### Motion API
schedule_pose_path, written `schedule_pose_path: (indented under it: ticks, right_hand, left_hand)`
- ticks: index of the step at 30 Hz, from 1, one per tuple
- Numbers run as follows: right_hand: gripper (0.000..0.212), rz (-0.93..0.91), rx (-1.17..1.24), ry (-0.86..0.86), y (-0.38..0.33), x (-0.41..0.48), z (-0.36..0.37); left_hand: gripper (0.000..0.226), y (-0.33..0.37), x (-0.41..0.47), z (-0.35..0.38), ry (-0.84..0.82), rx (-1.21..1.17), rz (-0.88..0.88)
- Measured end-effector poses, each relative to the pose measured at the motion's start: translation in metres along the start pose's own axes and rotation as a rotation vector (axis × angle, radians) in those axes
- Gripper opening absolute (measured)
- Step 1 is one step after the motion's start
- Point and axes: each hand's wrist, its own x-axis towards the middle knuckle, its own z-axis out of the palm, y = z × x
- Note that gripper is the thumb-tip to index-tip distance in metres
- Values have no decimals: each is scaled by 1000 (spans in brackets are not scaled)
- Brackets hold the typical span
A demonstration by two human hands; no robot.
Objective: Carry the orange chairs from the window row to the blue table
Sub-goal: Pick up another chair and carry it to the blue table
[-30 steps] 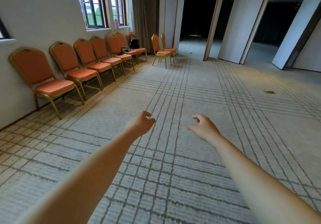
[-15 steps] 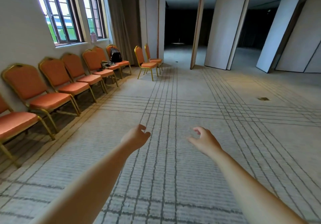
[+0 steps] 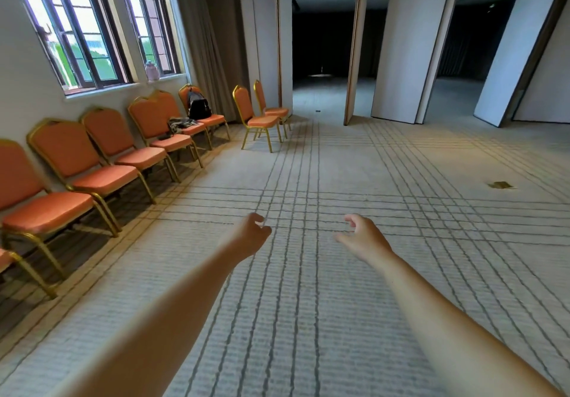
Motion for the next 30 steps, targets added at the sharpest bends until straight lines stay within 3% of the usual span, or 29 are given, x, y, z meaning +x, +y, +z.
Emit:
schedule_pose_path:
  ticks: [9,20,30]
  right_hand:
    - [59,-14,-28,-33,0,215,-22]
    - [61,-17,-124,-13,-14,552,-50]
    - [62,13,-117,-54,-11,810,-48]
  left_hand:
    - [43,42,210,28,-4,-24,-37]
    - [43,92,572,34,27,-107,14]
    - [40,136,802,63,-30,-31,-14]
